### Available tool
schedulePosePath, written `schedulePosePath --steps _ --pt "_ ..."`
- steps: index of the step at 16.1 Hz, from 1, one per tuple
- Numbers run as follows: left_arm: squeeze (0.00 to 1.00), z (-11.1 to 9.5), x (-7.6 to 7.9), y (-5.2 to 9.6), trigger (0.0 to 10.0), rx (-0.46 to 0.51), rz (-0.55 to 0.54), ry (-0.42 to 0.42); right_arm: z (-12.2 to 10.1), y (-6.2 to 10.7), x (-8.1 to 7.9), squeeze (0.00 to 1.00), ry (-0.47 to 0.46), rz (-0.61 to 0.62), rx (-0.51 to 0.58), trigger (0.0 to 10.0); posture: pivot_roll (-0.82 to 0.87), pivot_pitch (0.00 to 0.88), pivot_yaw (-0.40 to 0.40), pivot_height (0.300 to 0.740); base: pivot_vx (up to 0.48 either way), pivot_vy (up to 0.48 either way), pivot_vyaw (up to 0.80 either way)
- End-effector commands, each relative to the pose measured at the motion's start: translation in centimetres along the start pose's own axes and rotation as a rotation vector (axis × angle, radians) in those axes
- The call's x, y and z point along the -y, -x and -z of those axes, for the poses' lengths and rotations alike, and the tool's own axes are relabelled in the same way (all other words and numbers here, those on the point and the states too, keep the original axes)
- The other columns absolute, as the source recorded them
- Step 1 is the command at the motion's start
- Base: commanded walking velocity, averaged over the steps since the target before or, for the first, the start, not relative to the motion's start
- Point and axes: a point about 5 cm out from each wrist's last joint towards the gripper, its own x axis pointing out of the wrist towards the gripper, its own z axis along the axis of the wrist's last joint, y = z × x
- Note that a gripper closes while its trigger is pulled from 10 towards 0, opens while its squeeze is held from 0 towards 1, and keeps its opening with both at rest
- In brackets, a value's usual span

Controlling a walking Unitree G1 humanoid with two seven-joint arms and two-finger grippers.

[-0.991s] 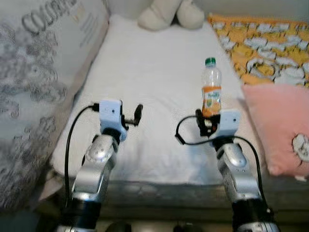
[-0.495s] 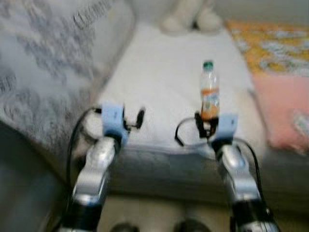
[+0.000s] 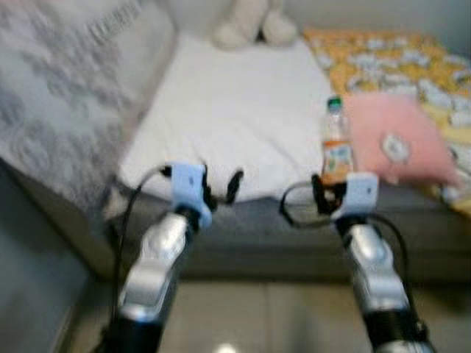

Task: Clean up the room

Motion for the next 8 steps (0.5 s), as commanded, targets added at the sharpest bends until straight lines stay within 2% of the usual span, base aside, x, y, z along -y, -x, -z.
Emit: schedulePosePath --steps 1,8 --pt "0.0 -0.36 -0.02 -0.26 10.0 0.008 0.0 -0.007 -0.63 -0.35 -0.32 0.0 0.011 -0.017 0.024 0.0 -0.11 0.0 0.026 0.74 0.0 -0.48 0.0" --pt "0.0 -0.41 0.08 -0.25 10.0 0.004 0.019 -0.031 -0.52 -0.29 -0.32 0.0 0.02 -0.019 0.023 0.0 -0.1 0.0 0.027 0.74 0.0 -0.475 0.0"
